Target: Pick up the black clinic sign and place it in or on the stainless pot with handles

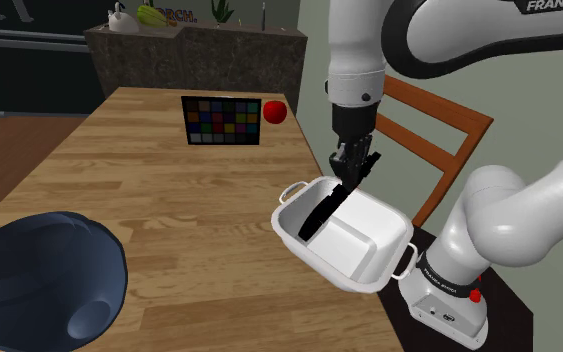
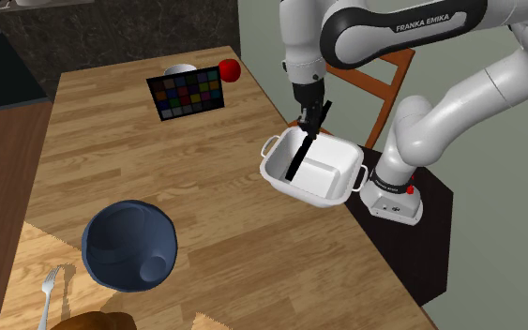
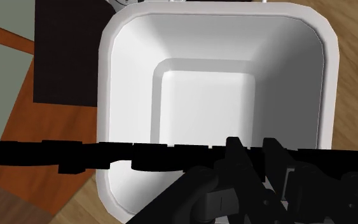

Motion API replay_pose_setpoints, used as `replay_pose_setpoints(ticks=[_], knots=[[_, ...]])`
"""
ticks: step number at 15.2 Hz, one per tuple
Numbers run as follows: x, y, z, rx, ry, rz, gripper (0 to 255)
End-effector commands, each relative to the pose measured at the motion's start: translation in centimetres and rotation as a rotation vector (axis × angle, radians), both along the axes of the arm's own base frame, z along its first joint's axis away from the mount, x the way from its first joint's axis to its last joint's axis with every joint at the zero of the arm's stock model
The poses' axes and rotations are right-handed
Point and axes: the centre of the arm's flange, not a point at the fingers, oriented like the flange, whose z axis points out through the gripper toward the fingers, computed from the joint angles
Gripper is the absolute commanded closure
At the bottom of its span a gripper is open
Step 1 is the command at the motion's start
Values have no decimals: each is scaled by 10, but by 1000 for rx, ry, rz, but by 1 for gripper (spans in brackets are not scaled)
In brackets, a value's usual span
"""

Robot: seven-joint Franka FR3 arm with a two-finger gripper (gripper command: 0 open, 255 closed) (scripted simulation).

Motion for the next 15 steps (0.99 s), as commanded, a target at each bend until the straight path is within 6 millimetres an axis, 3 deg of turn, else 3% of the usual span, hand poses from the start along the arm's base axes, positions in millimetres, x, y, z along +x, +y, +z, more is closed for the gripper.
replay_pose_setpoints(ticks=[1,5,13,14,15], knots=[[0,0,-10,0,-1,0,255],[0,0,-32,0,-1,0,255],[0,0,-32,0,-1,0,255],[1,0,-32,0,-1,0,0],[1,0,-32,0,-1,0,0]])
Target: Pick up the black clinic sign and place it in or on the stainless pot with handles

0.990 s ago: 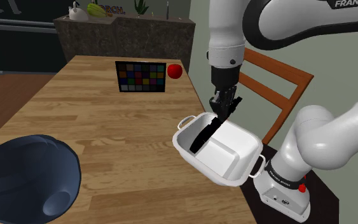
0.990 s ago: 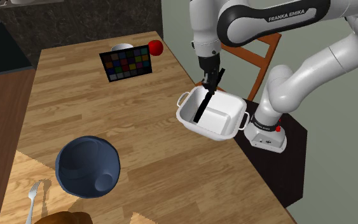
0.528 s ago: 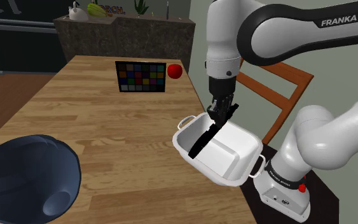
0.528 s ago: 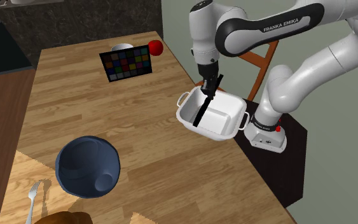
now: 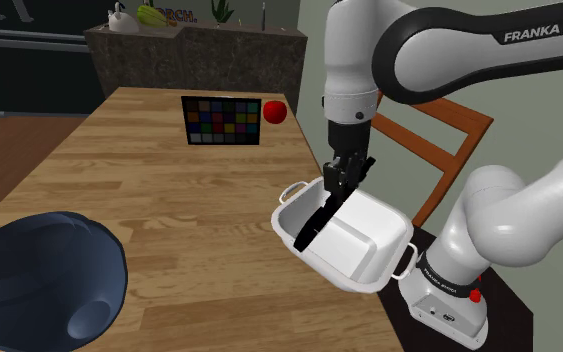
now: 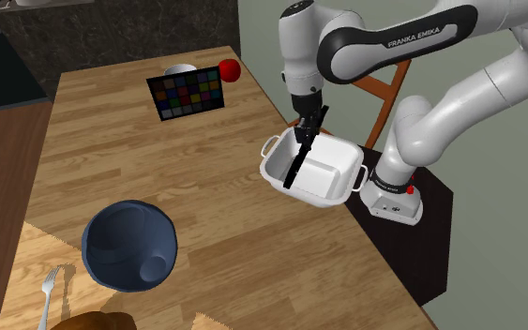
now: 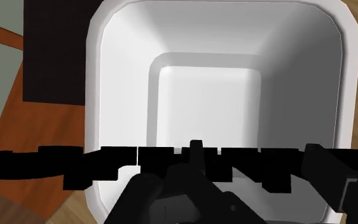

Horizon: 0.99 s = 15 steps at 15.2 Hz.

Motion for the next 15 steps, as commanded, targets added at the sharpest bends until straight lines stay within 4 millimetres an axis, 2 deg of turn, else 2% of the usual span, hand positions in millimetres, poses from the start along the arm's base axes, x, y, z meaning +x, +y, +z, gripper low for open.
replay_pose_setpoints(ticks=[1,4,8,15], knots=[[-1,1,-2,-1,5,2,0],[-1,1,-2,-1,5,2,0],[10,3,47,-1,5,2,0],[10,3,47,-1,5,2,0]])
